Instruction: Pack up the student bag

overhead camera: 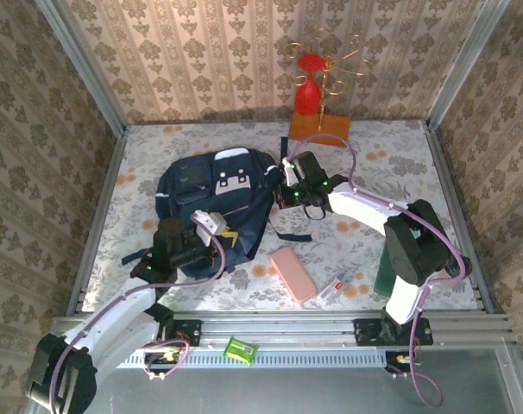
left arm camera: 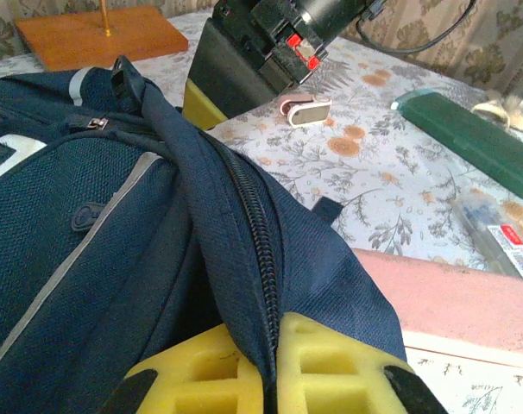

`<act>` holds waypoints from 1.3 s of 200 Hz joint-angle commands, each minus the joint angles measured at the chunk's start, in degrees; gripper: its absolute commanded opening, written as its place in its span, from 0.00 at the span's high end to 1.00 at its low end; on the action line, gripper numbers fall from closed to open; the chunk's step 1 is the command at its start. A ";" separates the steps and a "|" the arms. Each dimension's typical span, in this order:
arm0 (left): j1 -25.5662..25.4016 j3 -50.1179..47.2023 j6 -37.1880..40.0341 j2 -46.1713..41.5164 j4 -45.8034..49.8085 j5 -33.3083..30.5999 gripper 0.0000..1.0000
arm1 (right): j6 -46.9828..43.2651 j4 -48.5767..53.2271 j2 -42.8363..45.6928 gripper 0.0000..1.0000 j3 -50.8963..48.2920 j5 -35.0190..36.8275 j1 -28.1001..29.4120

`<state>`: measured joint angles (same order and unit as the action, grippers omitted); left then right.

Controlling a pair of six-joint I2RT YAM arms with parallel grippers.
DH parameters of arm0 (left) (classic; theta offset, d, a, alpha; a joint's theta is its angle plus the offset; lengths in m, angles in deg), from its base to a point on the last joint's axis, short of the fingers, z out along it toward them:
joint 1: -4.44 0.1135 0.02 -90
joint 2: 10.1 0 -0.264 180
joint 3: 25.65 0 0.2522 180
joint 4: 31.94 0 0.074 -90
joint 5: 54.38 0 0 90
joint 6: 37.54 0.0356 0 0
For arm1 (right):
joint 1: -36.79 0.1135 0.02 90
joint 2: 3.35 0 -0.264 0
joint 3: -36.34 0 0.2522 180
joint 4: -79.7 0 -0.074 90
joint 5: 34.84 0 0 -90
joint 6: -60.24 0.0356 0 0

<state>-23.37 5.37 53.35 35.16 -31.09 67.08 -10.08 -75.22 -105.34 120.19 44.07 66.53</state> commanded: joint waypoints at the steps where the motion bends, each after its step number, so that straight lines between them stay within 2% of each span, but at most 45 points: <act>1: 1.19 0.41 -2.30 -2.53 -9.56 4.86 1.00 | 1.59 -2.00 -2.40 1.00 1.32 11.66 -5.70; 66: 1.35 0.59 -1.81 -3.18 -8.83 4.70 1.00 | 1.90 -5.07 -2.74 1.00 1.28 9.66 -7.94; 91: 1.27 1.23 -1.01 -0.69 -7.88 3.48 1.00 | 0.53 -8.87 -0.88 1.00 -1.75 1.80 -7.94; 113: 1.28 3.96 -1.36 5.07 -6.21 2.25 0.98 | 2.03 -11.18 1.45 1.00 -6.23 -3.19 -7.61; 122: 1.28 5.83 -2.20 7.94 -4.67 -0.38 0.87 | 3.60 -12.29 3.10 1.00 -9.12 -2.88 -7.20; 142: 1.27 9.81 -3.60 13.75 -1.20 -5.85 0.82 | 7.64 -16.07 6.60 1.00 -16.64 -0.93 -6.17; 167: 1.34 11.57 -4.33 17.13 -0.26 -8.13 0.82 | 9.99 -19.54 10.78 1.00 -23.43 0.90 -3.72; 193: 1.27 10.85 -5.13 16.16 0.19 -10.93 0.85 | 11.00 -22.12 14.52 1.00 -27.53 4.14 0.34; 196: 2.73 10.72 -5.34 15.89 0.31 -11.43 0.85 | 10.99 -22.36 14.78 1.00 -27.83 4.42 0.77; 208: 3.26 10.35 -6.33 15.05 1.23 -13.90 0.84 | 11.25 -23.11 15.25 1.00 -28.29 5.53 2.44; 222: 3.43 10.43 -7.03 14.39 3.50 -16.52 0.77 | 11.40 -24.52 14.90 1.00 -28.21 5.48 4.48; 238: 3.51 10.26 -9.28 14.04 5.90 -20.67 0.64 | 11.37 -25.32 13.16 1.00 -26.84 4.68 6.55; 260: 4.21 9.56 -14.45 13.82 8.82 -28.82 0.46 | 10.27 -24.90 9.34 1.00 -23.50 0.03 9.09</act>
<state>-20.16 15.75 45.11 49.91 -27.13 48.57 0.63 -97.02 -92.54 92.58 48.31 72.74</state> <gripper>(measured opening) 0.448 0.066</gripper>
